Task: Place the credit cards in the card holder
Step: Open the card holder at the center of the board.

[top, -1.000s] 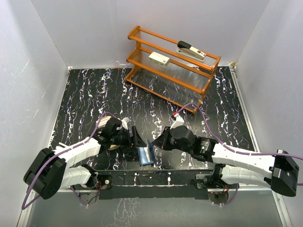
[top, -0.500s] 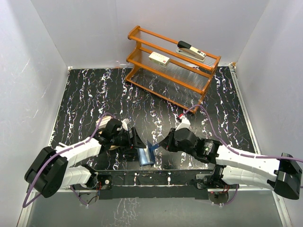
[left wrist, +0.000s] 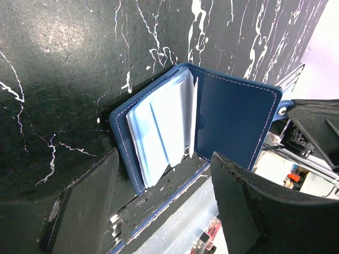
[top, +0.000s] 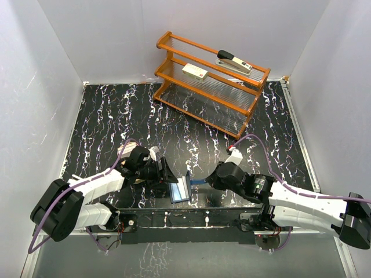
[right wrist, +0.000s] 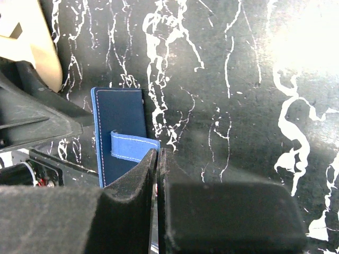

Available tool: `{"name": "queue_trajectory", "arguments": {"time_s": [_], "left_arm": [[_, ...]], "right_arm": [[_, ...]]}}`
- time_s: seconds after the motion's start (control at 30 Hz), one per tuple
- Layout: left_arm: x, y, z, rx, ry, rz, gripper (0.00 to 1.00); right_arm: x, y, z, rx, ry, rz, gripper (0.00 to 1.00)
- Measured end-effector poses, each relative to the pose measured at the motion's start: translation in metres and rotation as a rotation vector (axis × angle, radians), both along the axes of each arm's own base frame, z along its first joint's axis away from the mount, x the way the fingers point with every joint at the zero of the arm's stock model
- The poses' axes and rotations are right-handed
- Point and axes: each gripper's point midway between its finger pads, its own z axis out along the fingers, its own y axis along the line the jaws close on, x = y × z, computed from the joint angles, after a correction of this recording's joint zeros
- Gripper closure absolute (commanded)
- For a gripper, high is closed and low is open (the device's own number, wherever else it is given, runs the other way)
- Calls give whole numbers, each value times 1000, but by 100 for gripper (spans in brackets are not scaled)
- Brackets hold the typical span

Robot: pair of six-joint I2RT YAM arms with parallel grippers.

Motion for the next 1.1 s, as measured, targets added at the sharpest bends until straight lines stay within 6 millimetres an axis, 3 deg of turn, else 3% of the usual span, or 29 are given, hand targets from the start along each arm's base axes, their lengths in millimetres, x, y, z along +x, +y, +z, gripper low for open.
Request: {"name": "queue_trajectory", "arguments": {"time_s": [1.1], "left_arm": [[-5, -4, -9, -21, 10, -10, 42]], "right_arm": [[-9, -31, -29, -75, 78, -102, 100]]}}
